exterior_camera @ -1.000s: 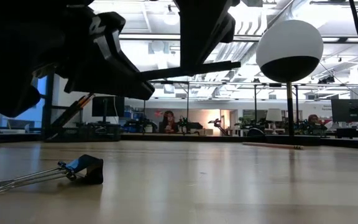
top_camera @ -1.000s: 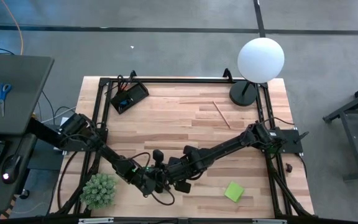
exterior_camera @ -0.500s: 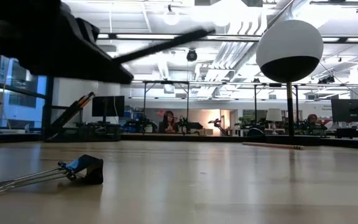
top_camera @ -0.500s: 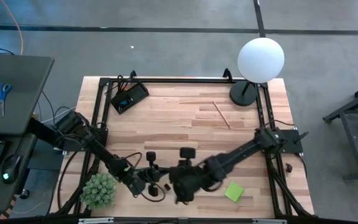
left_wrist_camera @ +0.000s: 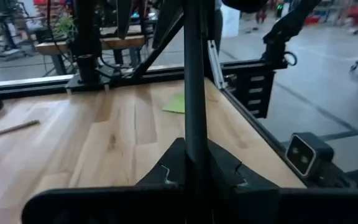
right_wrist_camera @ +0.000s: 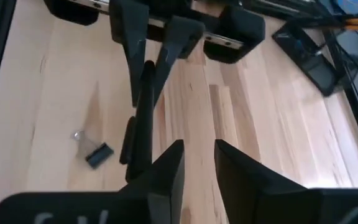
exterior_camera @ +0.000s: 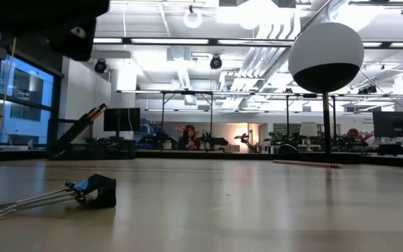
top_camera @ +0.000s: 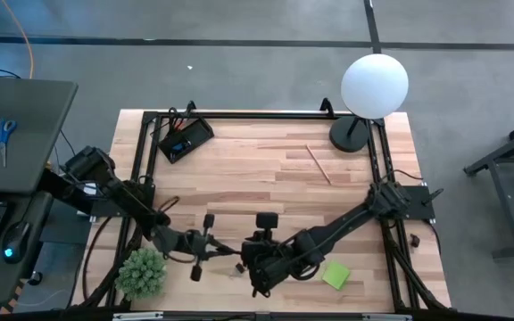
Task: Pick and place office supplies into organizer
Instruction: Put the black pen into the black desk organizer
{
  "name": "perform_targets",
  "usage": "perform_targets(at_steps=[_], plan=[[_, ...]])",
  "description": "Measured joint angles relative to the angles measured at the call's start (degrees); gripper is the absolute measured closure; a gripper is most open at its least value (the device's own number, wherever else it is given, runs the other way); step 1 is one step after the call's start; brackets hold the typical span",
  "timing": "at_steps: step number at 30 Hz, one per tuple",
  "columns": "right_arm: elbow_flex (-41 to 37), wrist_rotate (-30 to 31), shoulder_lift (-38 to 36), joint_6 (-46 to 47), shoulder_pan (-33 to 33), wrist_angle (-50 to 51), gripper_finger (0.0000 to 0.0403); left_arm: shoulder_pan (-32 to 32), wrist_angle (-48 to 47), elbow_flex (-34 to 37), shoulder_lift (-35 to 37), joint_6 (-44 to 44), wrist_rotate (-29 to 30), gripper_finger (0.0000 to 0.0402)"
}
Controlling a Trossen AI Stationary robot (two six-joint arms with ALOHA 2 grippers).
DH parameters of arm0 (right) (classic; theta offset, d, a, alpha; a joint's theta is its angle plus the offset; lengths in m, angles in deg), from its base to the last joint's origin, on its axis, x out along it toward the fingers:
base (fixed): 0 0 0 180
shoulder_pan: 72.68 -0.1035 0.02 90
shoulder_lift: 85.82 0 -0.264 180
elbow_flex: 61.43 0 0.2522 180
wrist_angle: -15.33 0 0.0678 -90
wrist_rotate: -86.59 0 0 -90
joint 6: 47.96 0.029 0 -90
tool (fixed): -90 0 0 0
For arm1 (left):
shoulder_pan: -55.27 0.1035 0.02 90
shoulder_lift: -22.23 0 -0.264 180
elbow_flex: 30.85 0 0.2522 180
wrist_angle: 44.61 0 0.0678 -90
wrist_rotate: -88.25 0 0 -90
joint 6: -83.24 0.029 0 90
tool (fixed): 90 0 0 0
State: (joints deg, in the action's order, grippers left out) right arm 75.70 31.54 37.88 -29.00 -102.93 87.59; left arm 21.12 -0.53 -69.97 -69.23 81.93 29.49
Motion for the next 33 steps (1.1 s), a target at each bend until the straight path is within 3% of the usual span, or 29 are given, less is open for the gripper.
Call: perform_targets(at_steps=[6, 13, 17, 23, 28, 33], plan=[[0.25, -4.19, -0.54, -9.39, 1.0, -8.92, 0.0319, -0.08, 7.7, 4.86, -0.01, -0.43, -1.37, 0.0394], [0.51, -10.16, -2.2, -12.34, 1.87, -6.7, 0.0282, -0.03, 19.57, 7.87, -0.01, 0.66, -6.61, 0.0393], [0.36, -13.07, -1.77, -14.86, 1.64, -9.94, 0.0255, 0.07, 20.63, 7.88, 0.04, 0.88, -7.76, 0.0389], [0.44, -8.89, -1.77, -19.16, 1.3, -16.69, 0.0232, 0.02, 22.45, 7.88, 0.04, 0.95, -10.74, 0.0394], [0.44, -9.64, -1.79, -23.0, 1.47, -22.55, 0.0247, 0.02, 22.3, 7.88, 0.04, 0.95, -10.66, 0.0385], [0.44, -13.13, -1.79, -23.46, 1.71, -21.61, 0.031, 0.02, 22.33, 7.88, 0.04, 1.07, -10.67, 0.039]])
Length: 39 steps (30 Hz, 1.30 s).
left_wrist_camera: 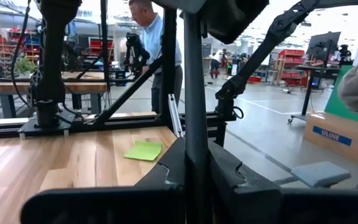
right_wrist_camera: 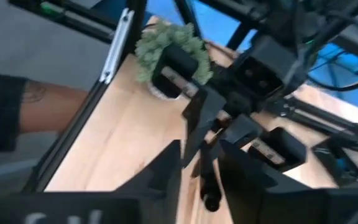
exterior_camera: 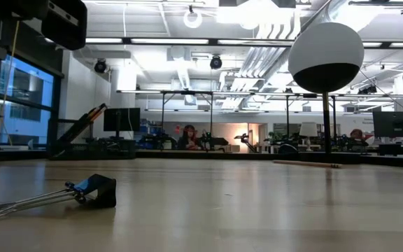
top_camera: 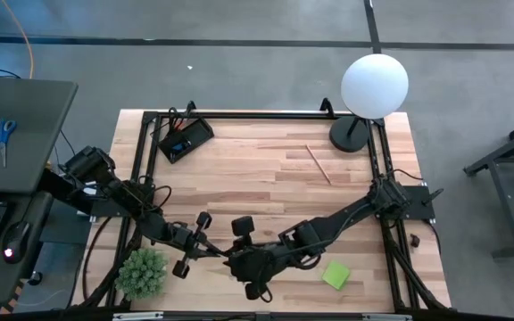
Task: Pick and place office supplies into organizer
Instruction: Put the black pen into the black desk organizer
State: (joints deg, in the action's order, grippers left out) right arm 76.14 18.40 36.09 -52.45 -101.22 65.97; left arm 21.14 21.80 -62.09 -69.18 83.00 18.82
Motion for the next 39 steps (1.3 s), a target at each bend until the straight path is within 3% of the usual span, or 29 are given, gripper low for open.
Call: perform_targets(at_steps=[5, 10, 17, 20, 25, 30, 39], plan=[[0.02, -1.96, 0.0, -0.6, 0.04, -0.27, 0.0357, 0.0, 2.29, 0.02, -0.1, 0.7, -2.04, 0.0394], [0.09, -2.83, -0.04, -3.11, -0.03, -2.66, 0.0358, -0.02, 4.02, -0.02, -0.11, 1.0, -3.23, 0.038], [0.09, -3.43, -0.04, -4.87, 0.74, -6.06, 0.0359, 0.0, 6.66, -0.04, -0.11, 1.95, -5.19, 0.0393], [0.07, -2.34, -0.04, -5.85, 0.89, -7.33, 0.0383, -0.07, 6.17, -0.09, -0.1, 1.29, -2.78, 0.0367], [0.0, 0.07, 0.04, -4.06, 1.65, -6.55, 0.0383, 0.0, 3.02, -0.2, 0.0, 0.01, 4.9, 0.0295], [0.0, -3.15, 0.04, 2.36, 3.49, -2.2, 0.0384, 0.0, 1.0, -0.2, 0.0, 1.13, 9.8, 0.0238], [0.0, -10.23, 0.45, 7.4, 6.94, 2.52, 0.0384, 0.02, -6.12, -2.32, -0.02, 1.44, 13.61, 0.0201]])
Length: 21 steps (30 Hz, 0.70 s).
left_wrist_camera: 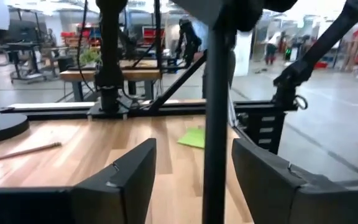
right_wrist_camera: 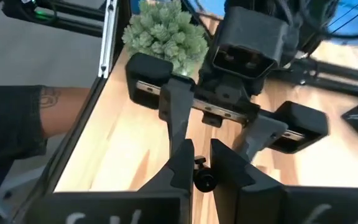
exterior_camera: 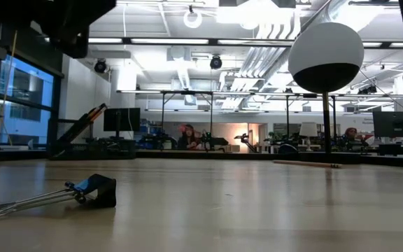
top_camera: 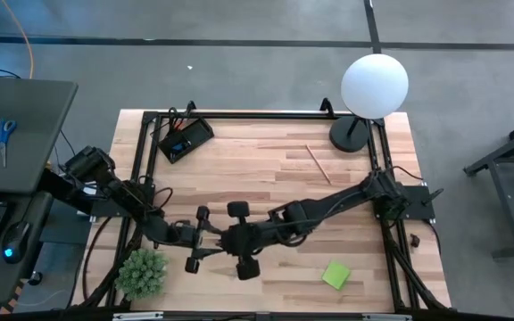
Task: Pick and place office supplies into organizer
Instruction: Put the black pen into the black desk organizer
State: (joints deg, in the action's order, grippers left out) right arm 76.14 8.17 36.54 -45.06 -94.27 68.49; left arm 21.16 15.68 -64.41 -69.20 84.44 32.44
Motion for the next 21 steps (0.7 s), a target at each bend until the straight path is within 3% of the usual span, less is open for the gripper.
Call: perform_targets(at_steps=[6, 11, 15, 21], plan=[[0.0, -4.56, 1.58, 1.77, 2.22, 1.91, 0.0382, 0.0, -13.67, -7.05, 0.0, -0.21, 0.17, 0.0221], [0.0, -4.56, 2.06, 2.85, 2.12, 3.99, 0.0383, -0.01, -23.1, -11.08, -0.02, -1.62, 1.96, 0.0243], [0.0, -4.0, 2.06, 3.01, 1.31, 5.55, 0.0382, 0.0, -24.77, -11.94, -0.02, -3.16, 5.34, 0.0263], [0.0, -0.27, 2.06, 3.62, -0.01, 7.24, 0.0382, 0.0, -24.55, -12.45, -0.02, -3.22, 5.8, 0.0302]])
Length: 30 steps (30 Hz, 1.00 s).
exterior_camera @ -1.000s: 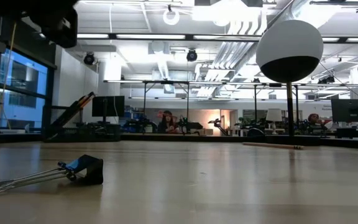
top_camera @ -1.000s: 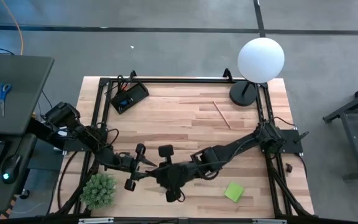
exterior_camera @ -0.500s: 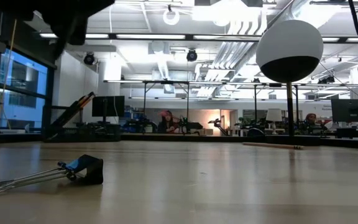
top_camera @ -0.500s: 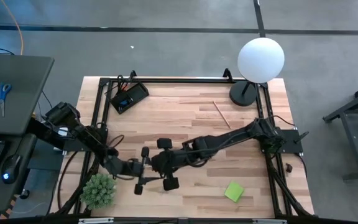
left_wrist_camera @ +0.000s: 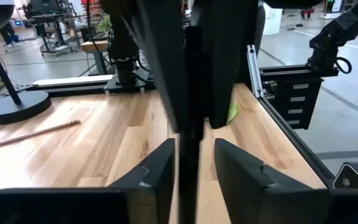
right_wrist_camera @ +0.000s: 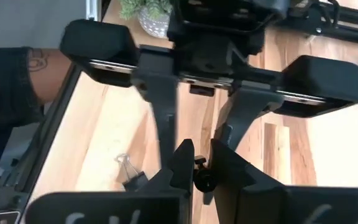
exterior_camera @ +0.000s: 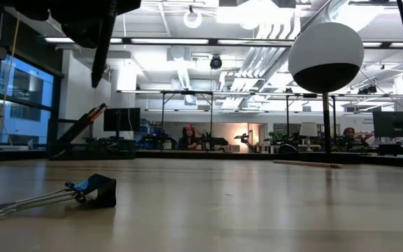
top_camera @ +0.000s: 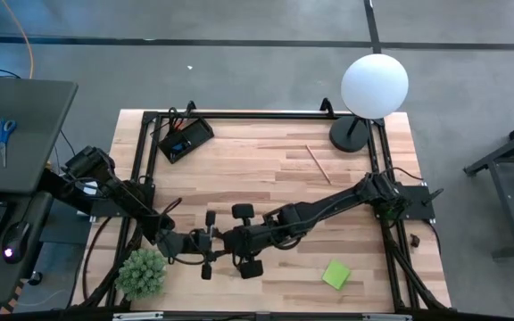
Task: Pick and place office supplies into organizer
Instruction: Put the black pen into the black desk organizer
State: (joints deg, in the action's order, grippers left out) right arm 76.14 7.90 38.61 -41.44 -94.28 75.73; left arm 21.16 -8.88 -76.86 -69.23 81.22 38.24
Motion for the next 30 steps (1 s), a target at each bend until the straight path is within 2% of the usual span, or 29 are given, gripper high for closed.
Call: perform_targets(at_steps=[9, 13, 18, 20, 22, 25, 30], plan=[[-0.02, 0.31, 0.0, 0.29, -0.26, -0.35, 0.0382, 0.02, -2.21, -0.07, 0.02, -0.11, -0.22, 0.0388], [-0.09, 0.32, 0.04, 1.07, -0.19, -0.25, 0.0367, 0.02, -3.12, -0.09, 0.07, 0.03, 0.48, 0.0386], [0.11, 1.91, -0.23, 2.33, -0.19, 2.44, 0.0324, 0.6, -6.71, 0.08, 1.39, 1.97, 1.77, 0.0393], [0.85, 5.21, -0.64, 2.81, -0.73, 7.93, 0.0307, 1.81, -10.5, 0.07, 3.7, 0.73, 0.4, 0.0393], [1.97, 10.28, -1.59, 3.85, -1.39, 10.52, 0.0292, 4.01, -14.91, 0.07, 6.23, -0.69, -3.88, 0.0393], [2.67, 17.65, -4.32, 4.14, -3.12, 10.45, 0.0279, 8.14, -19.49, 0.07, 10.45, -0.83, -9.96, 0.0393], [2.23, 27.26, -7.4, 7.74, -6.55, 10.71, 0.0276, 17.4, -31.71, 0.15, 20.67, 1.17, -14.0, 0.0393]])
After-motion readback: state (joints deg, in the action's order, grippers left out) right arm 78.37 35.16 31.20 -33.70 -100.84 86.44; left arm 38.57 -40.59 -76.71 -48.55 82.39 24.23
